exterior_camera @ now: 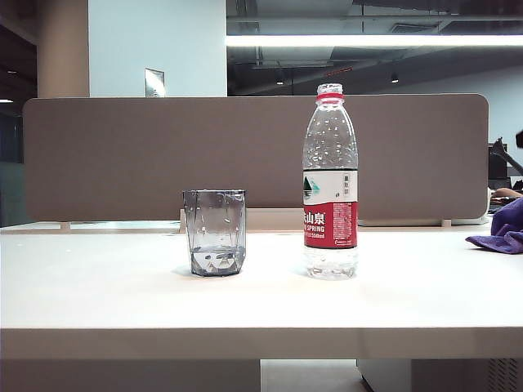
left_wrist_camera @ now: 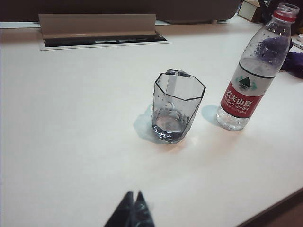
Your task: Pick up the mineral water bottle on the table and pour a little water into the mug.
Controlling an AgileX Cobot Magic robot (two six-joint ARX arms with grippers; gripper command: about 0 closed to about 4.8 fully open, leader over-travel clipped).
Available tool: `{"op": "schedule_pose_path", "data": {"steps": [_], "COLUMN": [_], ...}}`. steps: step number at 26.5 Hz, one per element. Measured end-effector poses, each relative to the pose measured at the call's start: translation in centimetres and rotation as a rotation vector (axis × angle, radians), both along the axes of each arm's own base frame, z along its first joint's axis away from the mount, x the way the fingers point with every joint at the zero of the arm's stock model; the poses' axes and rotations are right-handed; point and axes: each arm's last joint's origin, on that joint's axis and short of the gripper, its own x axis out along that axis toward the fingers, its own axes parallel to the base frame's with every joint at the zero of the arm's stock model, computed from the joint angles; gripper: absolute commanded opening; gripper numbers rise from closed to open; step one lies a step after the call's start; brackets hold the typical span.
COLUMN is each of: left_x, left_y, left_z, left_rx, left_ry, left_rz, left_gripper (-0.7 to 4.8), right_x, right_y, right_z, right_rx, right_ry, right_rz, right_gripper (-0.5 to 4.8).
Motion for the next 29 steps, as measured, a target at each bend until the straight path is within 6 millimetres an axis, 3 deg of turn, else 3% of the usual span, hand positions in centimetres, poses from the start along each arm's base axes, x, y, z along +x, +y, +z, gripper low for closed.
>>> {"op": "schedule_pose_path", "data": {"steps": [3, 14, 20, 29], "left_x": [0.0, 0.0, 0.0, 0.0], "left_y": [0.0, 0.0, 0.0, 0.0], "left_z": [0.0, 0.0, 0.0, 0.0], "left_rx": [0.000, 0.000, 0.000, 0.000], "left_ry": [0.000, -0.001, 0.000, 0.000], "left_rz": [0.000, 0.000, 0.000, 0.000], "left_gripper": [-0.04, -0.04, -0.04, -0.04], "right_x": [-0.1, -0.3, 0.1, 0.7], "right_y": [0.0, -0.3, -1.2, -4.5], "right_z": [-1.0, -1.5, -1.4, -1.4], "right_rx": [0.004, -0.018, -0.064, -0.073], "right_ry": [0.021, 0.063, 0.041, 0.047], "right_rz": [0.004, -0.037, -0.200, -0.553], "right_gripper": [-0.07, -0.07, -0.06, -0.06]}}
